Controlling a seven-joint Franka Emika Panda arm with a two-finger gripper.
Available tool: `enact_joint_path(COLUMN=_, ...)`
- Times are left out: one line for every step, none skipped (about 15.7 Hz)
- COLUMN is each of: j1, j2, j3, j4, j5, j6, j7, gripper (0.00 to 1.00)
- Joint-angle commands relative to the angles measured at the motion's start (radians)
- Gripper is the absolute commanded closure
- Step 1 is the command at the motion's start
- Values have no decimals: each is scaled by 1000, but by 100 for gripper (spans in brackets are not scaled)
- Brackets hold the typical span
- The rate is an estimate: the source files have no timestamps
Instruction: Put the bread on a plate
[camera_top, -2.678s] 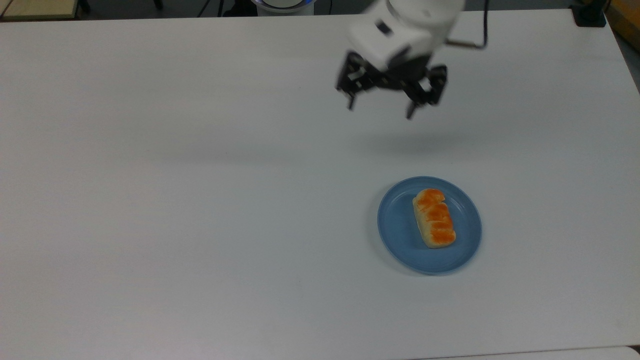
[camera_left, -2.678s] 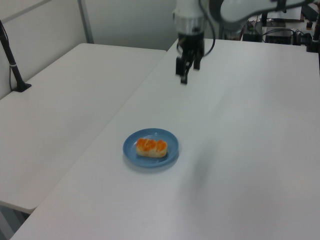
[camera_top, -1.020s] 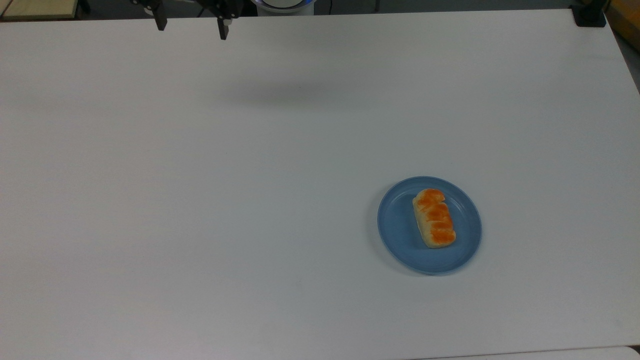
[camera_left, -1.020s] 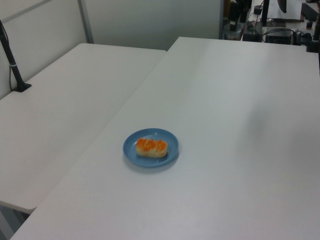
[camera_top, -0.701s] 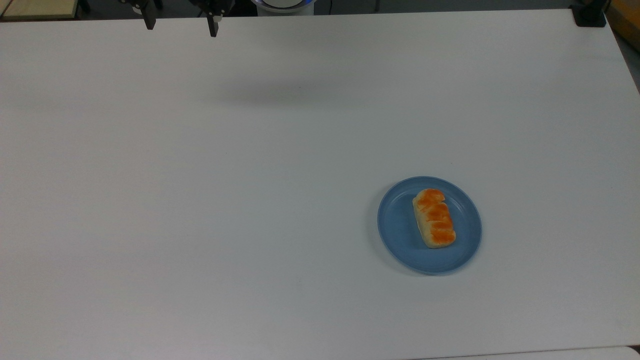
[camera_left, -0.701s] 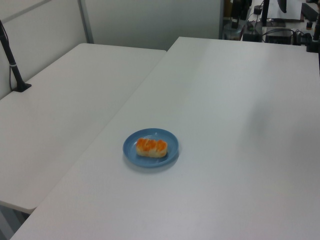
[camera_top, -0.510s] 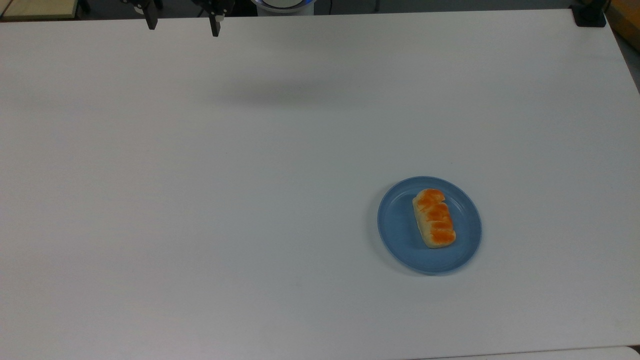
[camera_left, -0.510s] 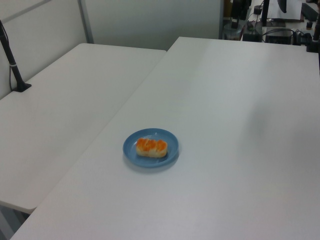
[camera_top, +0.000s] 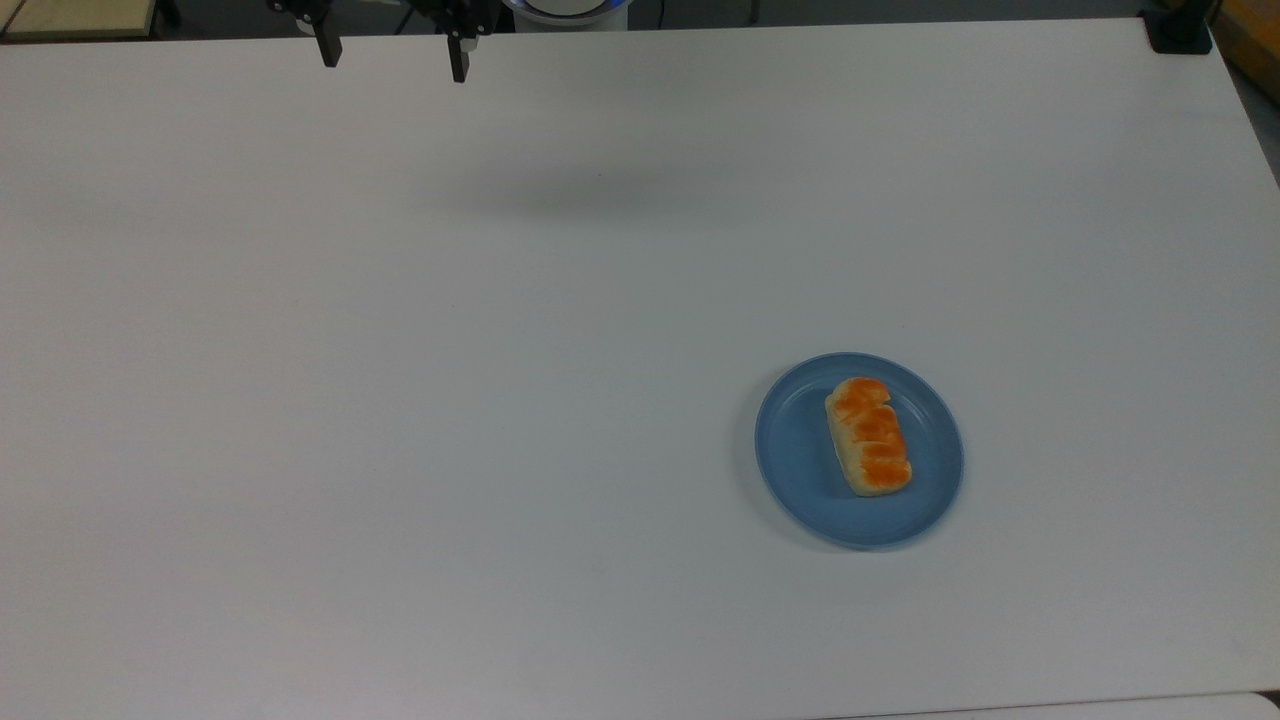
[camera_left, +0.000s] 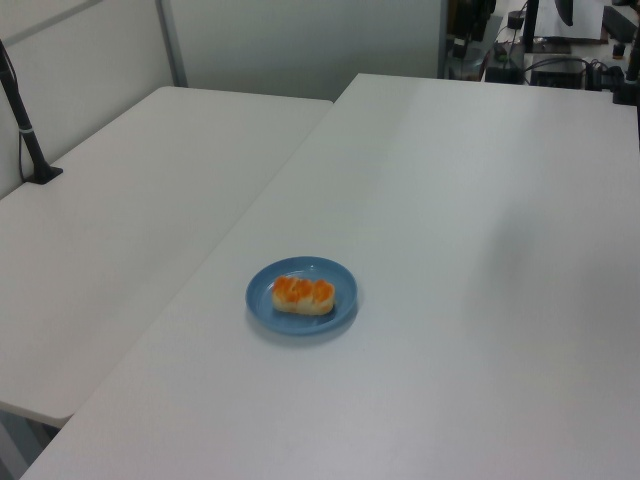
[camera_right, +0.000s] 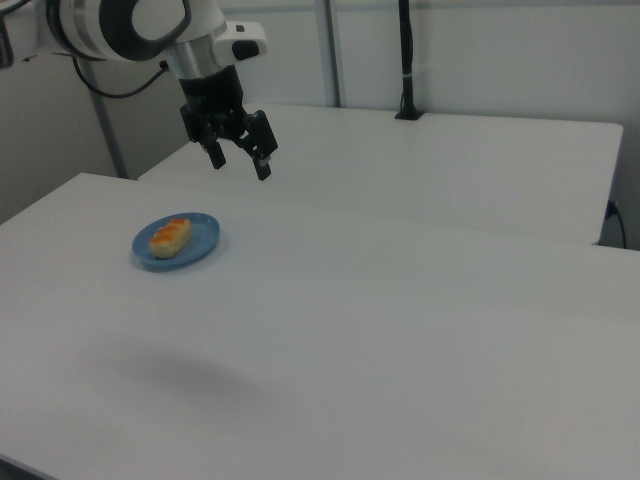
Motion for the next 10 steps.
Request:
enact_joint_path(j1=25, j2=-24, j3=-18, j4=-24, j5=36, j6=22, j7=20, gripper=0)
enact_joint_path(j1=27, j2=-24, j3=-17, j4=-24, j5=40, j6=22, j7=20, gripper=0)
enact_joint_path(j1=27, j2=-24, j3=-15, j4=-25, j5=42, j6=20, j7=20, gripper=0)
enact_joint_path(j1=27, j2=-24, j3=-15, j4=-27, j5=45, j6=20, j7=22, gripper=0)
enact_joint_path(j1=27, j2=-24, j3=-11, j4=-27, j5=54, j6=20, j7=33, gripper=0)
enact_joint_path(j1=27, j2=-24, j3=-2, j4=-27, j5=60, j6=20, j7=49, gripper=0)
enact_joint_path(j1=25, j2=-24, j3=6, j4=-28, j5=59, j6=20, j7=69, gripper=0)
enact_joint_path(j1=25, j2=-24, j3=11, j4=-28, j5=60, j6=20, j7=79, gripper=0)
enact_joint_path(j1=25, j2=-24, j3=11, j4=-30, j5=59, j6=20, j7=80, gripper=0)
enact_joint_path(j1=25, j2=-24, j3=11, j4=-30, j5=59, j6=20, j7=80, gripper=0)
